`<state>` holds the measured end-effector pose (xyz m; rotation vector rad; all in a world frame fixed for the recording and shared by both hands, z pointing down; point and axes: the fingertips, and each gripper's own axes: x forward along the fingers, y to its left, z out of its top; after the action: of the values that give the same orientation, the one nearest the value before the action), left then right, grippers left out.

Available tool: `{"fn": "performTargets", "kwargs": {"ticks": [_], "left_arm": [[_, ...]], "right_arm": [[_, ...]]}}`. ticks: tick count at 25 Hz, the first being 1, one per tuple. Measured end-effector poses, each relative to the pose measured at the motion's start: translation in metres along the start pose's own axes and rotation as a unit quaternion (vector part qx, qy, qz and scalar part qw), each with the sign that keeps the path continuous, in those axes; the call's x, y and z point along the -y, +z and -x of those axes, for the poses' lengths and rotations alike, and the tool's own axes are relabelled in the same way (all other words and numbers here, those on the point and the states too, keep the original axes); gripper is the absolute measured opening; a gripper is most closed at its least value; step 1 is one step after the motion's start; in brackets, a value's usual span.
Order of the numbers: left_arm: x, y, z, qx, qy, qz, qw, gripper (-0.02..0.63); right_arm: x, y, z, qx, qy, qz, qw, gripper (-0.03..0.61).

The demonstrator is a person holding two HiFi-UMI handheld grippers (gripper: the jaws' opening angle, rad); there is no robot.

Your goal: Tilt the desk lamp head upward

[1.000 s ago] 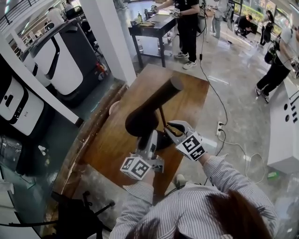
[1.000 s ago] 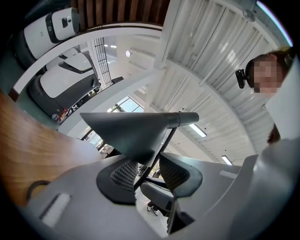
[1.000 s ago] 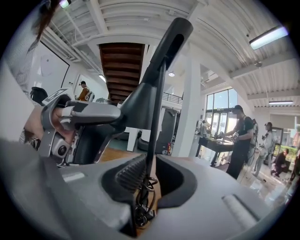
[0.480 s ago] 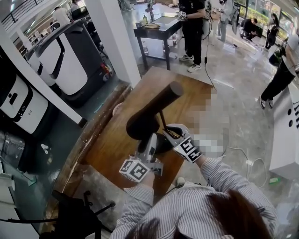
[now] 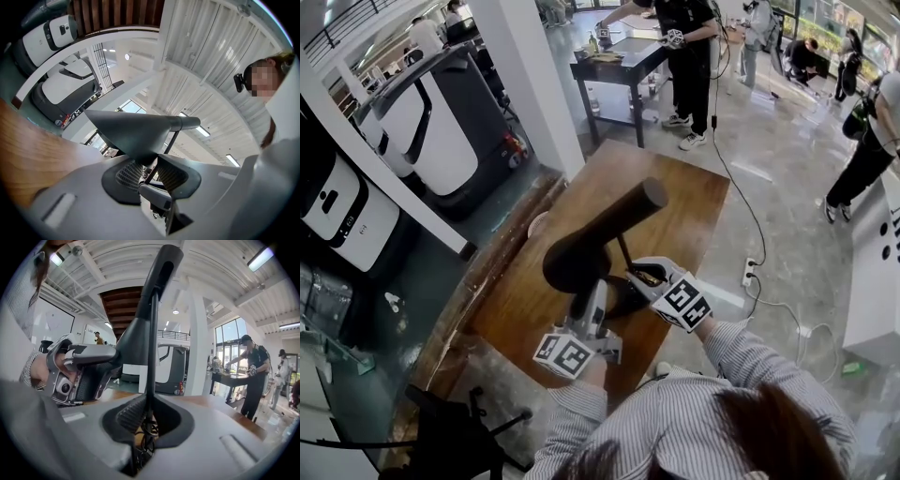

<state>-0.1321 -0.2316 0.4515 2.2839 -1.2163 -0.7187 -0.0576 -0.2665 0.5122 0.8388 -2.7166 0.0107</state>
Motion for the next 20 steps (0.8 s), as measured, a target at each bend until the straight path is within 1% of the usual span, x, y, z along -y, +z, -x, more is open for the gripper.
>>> {"fn": "performTargets", "kwargs": {"ticks": [3, 11, 15, 20], "left_arm": [[0.003, 0.002, 0.001, -0.004, 0.013, 0.008, 0.9999, 0.098], [0.005, 0.008, 0.008, -0.009, 0.027, -0.011, 0.9995, 0.092], [0.006, 0.016, 0.012, -0.01, 0.037, -0.037, 0.9986, 0.091], [0.008, 0.034, 0.018, -0.009, 0.051, -0.095, 0.9941, 0.089]], "right_arm": [[0.0, -0.001, 0.0, 0.002, 0.001, -0.003, 1.0, 0.043], [-0.002, -0.003, -0.001, 0.011, 0.011, -0.007, 1.0, 0.041], [-0.002, -0.002, 0.0, 0.013, 0.017, -0.007, 1.0, 0.041], [-0.002, -0.002, 0.0, 0.012, 0.022, -0.008, 1.0, 0.041]]}}
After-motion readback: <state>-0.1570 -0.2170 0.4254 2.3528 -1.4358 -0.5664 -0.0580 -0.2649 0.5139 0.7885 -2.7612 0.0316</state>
